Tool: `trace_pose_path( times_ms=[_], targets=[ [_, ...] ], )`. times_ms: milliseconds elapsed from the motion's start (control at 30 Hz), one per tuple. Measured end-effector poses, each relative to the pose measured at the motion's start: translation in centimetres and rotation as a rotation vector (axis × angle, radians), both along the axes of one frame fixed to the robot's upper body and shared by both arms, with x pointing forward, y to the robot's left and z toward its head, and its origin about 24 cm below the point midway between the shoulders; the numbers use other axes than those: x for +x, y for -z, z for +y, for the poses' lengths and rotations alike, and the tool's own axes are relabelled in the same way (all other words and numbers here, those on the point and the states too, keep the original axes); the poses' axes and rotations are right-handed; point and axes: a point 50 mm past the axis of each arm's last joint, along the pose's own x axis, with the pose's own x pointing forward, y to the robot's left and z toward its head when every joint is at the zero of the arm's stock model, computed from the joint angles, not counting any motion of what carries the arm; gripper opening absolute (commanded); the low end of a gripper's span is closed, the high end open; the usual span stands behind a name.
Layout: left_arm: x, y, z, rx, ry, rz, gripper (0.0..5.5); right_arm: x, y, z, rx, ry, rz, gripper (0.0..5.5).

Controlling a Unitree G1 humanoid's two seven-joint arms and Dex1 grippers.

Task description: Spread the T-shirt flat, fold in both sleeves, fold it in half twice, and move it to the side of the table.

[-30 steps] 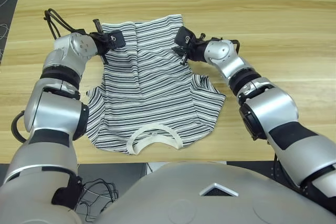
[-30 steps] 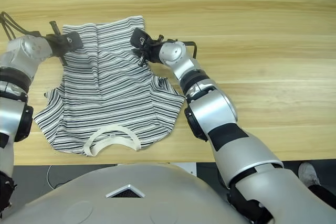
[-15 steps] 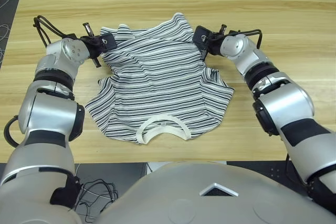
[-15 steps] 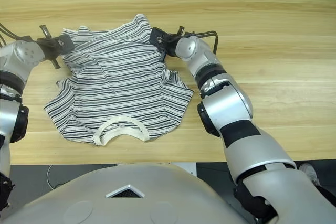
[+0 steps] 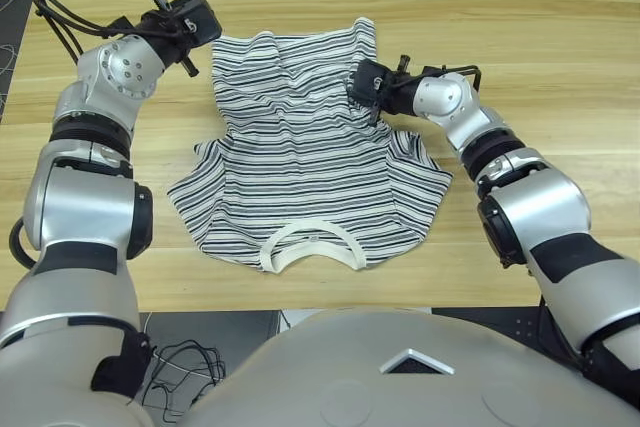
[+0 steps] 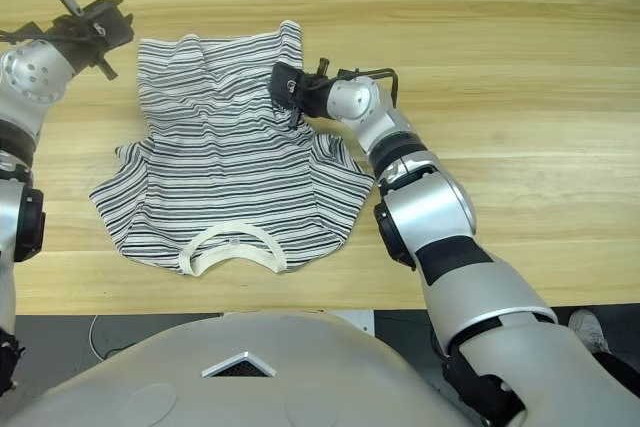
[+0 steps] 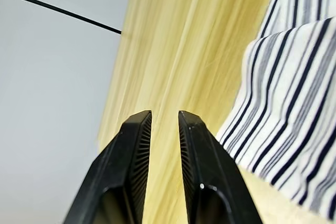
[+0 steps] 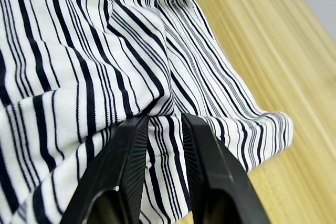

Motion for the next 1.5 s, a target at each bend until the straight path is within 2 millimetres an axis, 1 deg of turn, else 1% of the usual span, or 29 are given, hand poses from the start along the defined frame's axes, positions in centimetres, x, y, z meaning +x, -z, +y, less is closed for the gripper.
trace_pose_path(
  times_ms=[33,100,167,233,300,367,433,467,533,567,633,667,700,767,833,867,933,1000,1067,1100,1133,1233,1433,1500],
  targets=[
    [-0.2,-0.4,0.7,0.014,-0.008,-0.014,0.95,0.1,-0.2,0.0,0.003,0.001,-0.014,1.16],
    [-0.6,-1.1,1.3,0.032,0.026,-0.035,0.95,0.3,-0.6,0.0,-0.004,0.001,-0.057,1.16],
    [-1.7,-0.6,1.3,0.048,0.109,-0.023,0.95,0.6,-0.9,-0.4,-0.056,-0.007,-0.100,1.16],
    [-3.2,0.1,1.2,0.057,0.199,0.004,0.95,0.8,-0.5,-1.6,-0.121,0.017,-0.101,1.16],
    [-4.1,-0.4,1.2,0.034,0.241,-0.006,0.95,0.9,0.1,-2.8,-0.167,0.063,-0.074,1.16],
    [-5.2,-1.3,0.6,-0.068,0.271,-0.005,0.95,1.0,0.4,-3.7,-0.185,0.108,-0.074,1.16],
    [-6.6,-1.4,0.0,-0.196,0.291,0.046,0.95,1.2,0.2,-4.0,-0.169,0.133,-0.080,1.16],
    [-7.6,-1.5,-0.1,-0.289,0.287,0.097,0.95,1.3,0.0,-4.1,-0.148,0.152,-0.088,1.16],
    [-9.4,-2.1,1.0,-0.458,0.254,0.186,0.95,1.6,-0.6,-4.5,-0.091,0.195,-0.119,1.16],
    [-10.5,-2.8,2.1,-0.546,0.225,0.243,0.95,1.9,-1.1,-4.8,-0.041,0.231,-0.148,1.16],
    [-13.2,-4.2,4.8,-0.689,0.167,0.383,0.95,2.7,-2.7,-6.1,0.064,0.327,-0.222,1.16],
    [-15.2,-4.5,6.2,-0.698,0.135,0.462,0.95,3.2,-3.9,-7.5,0.113,0.388,-0.273,1.16],
    [-16.5,-3.9,6.7,-0.695,0.111,0.514,1.13,3.5,-4.7,-8.1,0.139,0.411,-0.308,1.20],
    [-19.6,-1.4,7.1,-0.706,0.055,0.658,1.35,3.7,-5.9,-8.6,0.178,0.414,-0.357,1.20],
    [-21.2,0.0,7.7,-0.755,-0.005,0.726,1.71,3.7,-6.4,-8.4,0.194,0.385,-0.375,1.20],
    [-21.5,0.4,8.0,-0.774,-0.033,0.734,1.84,3.7,-6.7,-8.3,0.209,0.376,-0.385,1.20],
    [-21.9,1.2,8.8,-0.776,-0.092,0.745,1.84,3.8,-7.4,-8.2,0.243,0.359,-0.405,1.20],
    [-21.7,2.3,9.1,-0.773,-0.126,0.745,1.84,3.8,-7.7,-8.1,0.254,0.345,-0.412,1.20],
    [-21.7,3.8,9.1,-0.760,-0.156,0.755,2.10,3.7,-7.6,-8.1,0.253,0.334,-0.409,1.20],
    [-21.7,4.3,9.0,-0.771,-0.161,0.756,2.33,3.6,-7.5,-8.1,0.251,0.329,-0.404,1.20],
    [-21.7,4.6,9.0,-0.786,-0.171,0.751,2.42,3.6,-7.4,-8.0,0.247,0.324,-0.399,1.20],
    [-21.6,5.1,9.2,-0.810,-0.190,0.742,2.93,3.5,-7.3,-8.0,0.242,0.316,-0.391,1.20],
    [-21.8,6.0,9.2,-0.831,-0.229,0.768,2.93,3.3,-6.9,-8.1,0.239,0.316,-0.381,1.20],
    [-21.5,6.1,9.1,-0.829,-0.228,0.765,2.93,3.3,-6.9,-8.1,0.239,0.314,-0.382,1.20]
  ],
)
